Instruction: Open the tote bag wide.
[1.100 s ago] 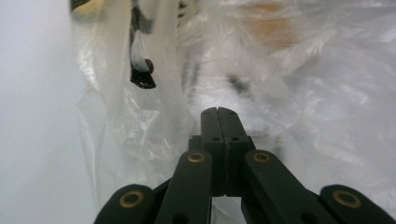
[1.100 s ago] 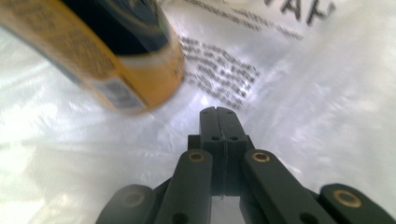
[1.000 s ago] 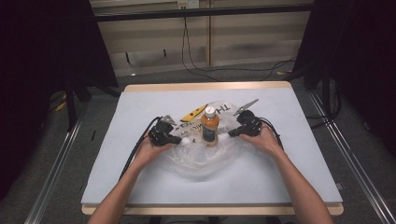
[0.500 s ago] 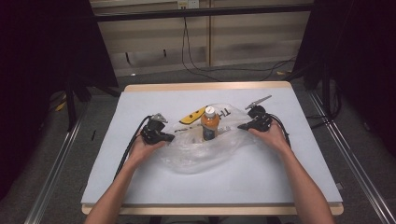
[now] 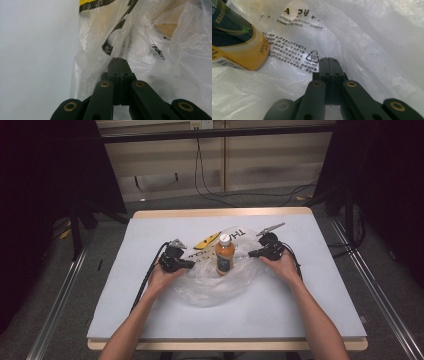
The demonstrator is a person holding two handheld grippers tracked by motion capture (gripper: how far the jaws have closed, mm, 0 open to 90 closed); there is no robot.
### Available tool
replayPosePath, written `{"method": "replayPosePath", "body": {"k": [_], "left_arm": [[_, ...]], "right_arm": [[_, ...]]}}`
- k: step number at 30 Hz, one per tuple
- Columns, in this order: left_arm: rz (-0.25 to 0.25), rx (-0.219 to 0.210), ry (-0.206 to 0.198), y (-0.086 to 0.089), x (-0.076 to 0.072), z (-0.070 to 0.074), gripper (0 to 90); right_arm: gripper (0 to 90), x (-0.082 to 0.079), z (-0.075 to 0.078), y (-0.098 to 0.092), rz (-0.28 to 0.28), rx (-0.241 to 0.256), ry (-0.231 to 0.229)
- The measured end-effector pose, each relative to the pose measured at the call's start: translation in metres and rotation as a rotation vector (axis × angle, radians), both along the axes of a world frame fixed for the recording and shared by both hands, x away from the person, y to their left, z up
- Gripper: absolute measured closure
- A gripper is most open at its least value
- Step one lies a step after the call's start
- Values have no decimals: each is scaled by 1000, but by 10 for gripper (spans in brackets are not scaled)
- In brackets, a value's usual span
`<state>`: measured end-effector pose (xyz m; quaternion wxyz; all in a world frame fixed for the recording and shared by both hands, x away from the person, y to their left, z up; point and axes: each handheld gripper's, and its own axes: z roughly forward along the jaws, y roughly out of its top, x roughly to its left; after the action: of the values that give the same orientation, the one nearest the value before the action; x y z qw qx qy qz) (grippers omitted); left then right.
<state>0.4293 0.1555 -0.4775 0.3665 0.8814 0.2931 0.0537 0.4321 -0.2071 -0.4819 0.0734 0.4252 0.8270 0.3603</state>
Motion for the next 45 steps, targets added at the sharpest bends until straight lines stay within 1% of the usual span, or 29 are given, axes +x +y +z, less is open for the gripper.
{"method": "replayPosePath", "body": {"k": [1,3,4,8,10,11,12,13,15,16,18,19,21,22,23,24,25,26,27,28,30,31,32,33,36,37,39,42,45], "left_arm": [[0,0,0,0,0,0,900],[7,-78,-7,6,-2,8,900],[7,-78,-7,6,-2,8,900],[-6,-127,-44,11,-11,19,900],[-13,-147,-60,13,-16,23,900],[-16,-154,-63,14,-18,25,900],[-25,-196,-80,19,-25,29,900],[-25,-196,-80,19,-25,29,900],[-36,-218,-98,23,-29,33,892],[-39,-226,-115,24,-33,35,892],[-44,-247,-139,28,-40,40,826],[-39,-260,-159,30,-45,42,786],[-31,-253,-197,33,-52,44,676],[-26,-256,-215,34,-56,45,592],[-10,-257,-238,35,-60,46,528],[6,-265,-246,37,-63,47,455],[27,-279,-252,39,-66,47,381],[40,-294,-256,41,-68,48,331],[48,-302,-250,43,-69,48,293],[59,-305,-254,45,-71,48,293],[71,-308,-258,48,-75,48,207],[70,-313,-257,50,-77,48,155],[72,-312,-253,52,-79,47,155],[75,-305,-255,53,-82,46,119],[85,-295,-253,60,-91,45,79],[91,-290,-258,63,-94,46,79],[115,-296,-278,71,-105,48,52],[134,-285,-296,76,-112,49,51],[128,-302,-307,84,-124,48,25]], "right_arm": [[900,-1,0,0,3,4,-6],[900,-4,4,-1,2,10,-23],[900,-5,7,-2,6,18,-35],[900,-12,21,-5,16,75,-65],[900,-15,25,-5,17,83,-77],[900,-20,31,-5,19,113,-93],[900,-24,34,-4,25,120,-109],[893,-28,36,-4,23,120,-123],[736,-33,39,-6,4,122,-143],[736,-33,39,-6,4,122,-143],[631,-40,41,-8,0,127,-170],[580,-43,43,-10,3,150,-186],[466,-52,47,-13,-14,181,-225],[351,-60,50,-14,-23,189,-261],[284,-64,51,-15,-27,186,-278],[210,-68,51,-16,-43,184,-283],[210,-68,51,-16,-43,184,-283],[103,-74,52,-19,-63,199,-277],[78,-78,52,-21,-72,203,-282],[78,-78,52,-21,-72,203,-282],[22,-87,54,-24,-97,198,-326],[14,-96,55,-31,-117,221,-354],[14,-96,55,-31,-117,221,-354],[0,-104,55,-37,-142,239,-375],[5,-120,55,-46,-193,240,-413],[5,-120,55,-46,-193,240,-413],[4,-137,54,-55,-204,263,-436],[9,-147,54,-60,-213,256,-438],[20,-165,53,-67,-229,245,-448]]}}
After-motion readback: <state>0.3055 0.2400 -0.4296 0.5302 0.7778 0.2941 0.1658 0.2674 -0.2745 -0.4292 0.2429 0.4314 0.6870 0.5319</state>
